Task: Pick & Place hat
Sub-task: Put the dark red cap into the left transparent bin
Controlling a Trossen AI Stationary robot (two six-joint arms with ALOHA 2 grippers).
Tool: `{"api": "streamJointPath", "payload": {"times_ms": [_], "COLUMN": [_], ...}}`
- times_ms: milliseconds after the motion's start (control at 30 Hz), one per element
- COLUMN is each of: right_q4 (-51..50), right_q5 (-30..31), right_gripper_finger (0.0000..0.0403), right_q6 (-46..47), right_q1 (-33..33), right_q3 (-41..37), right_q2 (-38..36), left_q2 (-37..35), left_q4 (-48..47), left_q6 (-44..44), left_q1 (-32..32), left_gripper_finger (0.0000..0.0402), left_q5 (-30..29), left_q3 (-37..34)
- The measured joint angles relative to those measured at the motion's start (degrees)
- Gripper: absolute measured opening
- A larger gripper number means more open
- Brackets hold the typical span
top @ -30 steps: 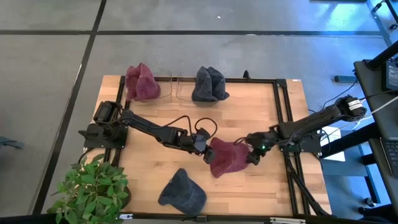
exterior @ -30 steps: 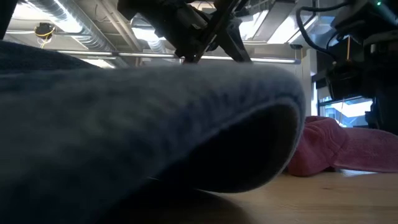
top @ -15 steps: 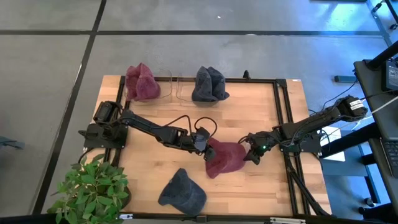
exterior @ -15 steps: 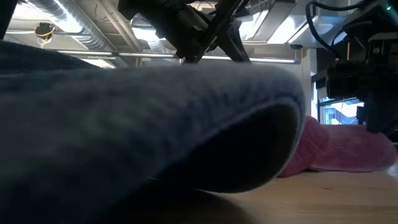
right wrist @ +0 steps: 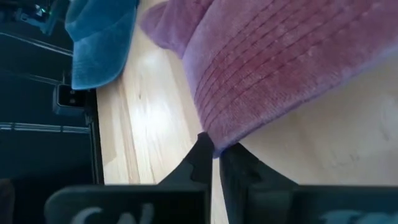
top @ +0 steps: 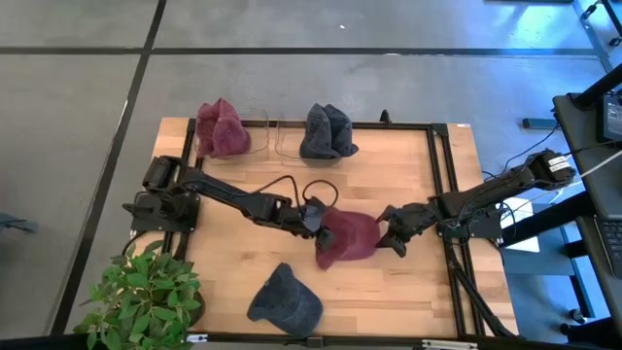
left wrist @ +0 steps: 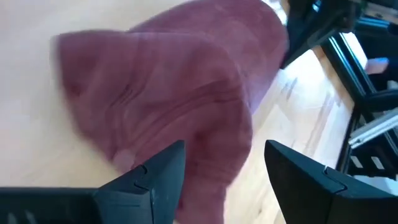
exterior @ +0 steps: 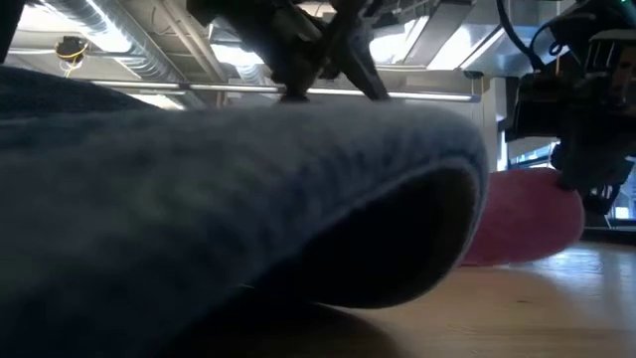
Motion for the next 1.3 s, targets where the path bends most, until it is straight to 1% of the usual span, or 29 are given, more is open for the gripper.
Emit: {"api": "streamJointPath", "payload": {"times_ms": [67,233,333,400,533,733,900,1000,1100,1300], "right_q4": [-0.55,-2.48,-2.58,-2.92,-10.69,-21.7,-23.61,-24.06,-23.99,-23.95], "right_q5": [0.36,1.73,1.74,1.75,4.09,8.29,9.05,9.04,9.04,9.02], "right_gripper_finger": [0.0015,0.0015,0.0015,0.0015,0.0015,0.0015,0.0015,0.0015,0.0015,0.0015], "right_q6": [-0.41,-2.22,-4.4,-6.56,-13.19,-23.1,-29.07,-31.71,-33.38,-34.67], "right_q1": [0.0,-0.01,-0.01,-0.01,-0.12,-0.16,-0.16,-0.16,-0.16,-0.16], "right_q3": [0.14,2.13,4.11,6.26,13.0,24.87,32.13,34.86,36.85,38.02], "right_q2": [-1.49,-6.17,-8.61,-9.83,-11.14,-10.9,-11.01,-10.86,-10.69,-10.42], "left_q2": [-2.36,-10.09,-14.72,-17.38,-22.38,-29.45,-32.46,-33.03,-32.97,-32.97], "left_q4": [-3.53,-12.8,-17.69,-20.01,-23.35,-21.91,-20.97,-18.99,-14.81,-7.69], "left_q6": [0.01,0.51,-0.25,-1.39,-2.51,-1.65,4.67,6.48,9.71,14.58], "left_q1": [0.52,0.54,0.56,0.58,0.56,0.52,0.5,0.5,0.5,0.5], "left_gripper_finger": [0.0213,0.0213,0.0214,0.0214,0.0212,0.0214,0.0211,0.0211,0.0212,0.0208], "left_q5": [-0.56,-7.78,-10.11,-11.1,-10.72,-10.98,-10.96,-11.02,-10.73,-8.39], "left_q3": [0.0,0.02,0.06,0.04,0.02,0.05,0.02,0.03,0.03,0.02]}}
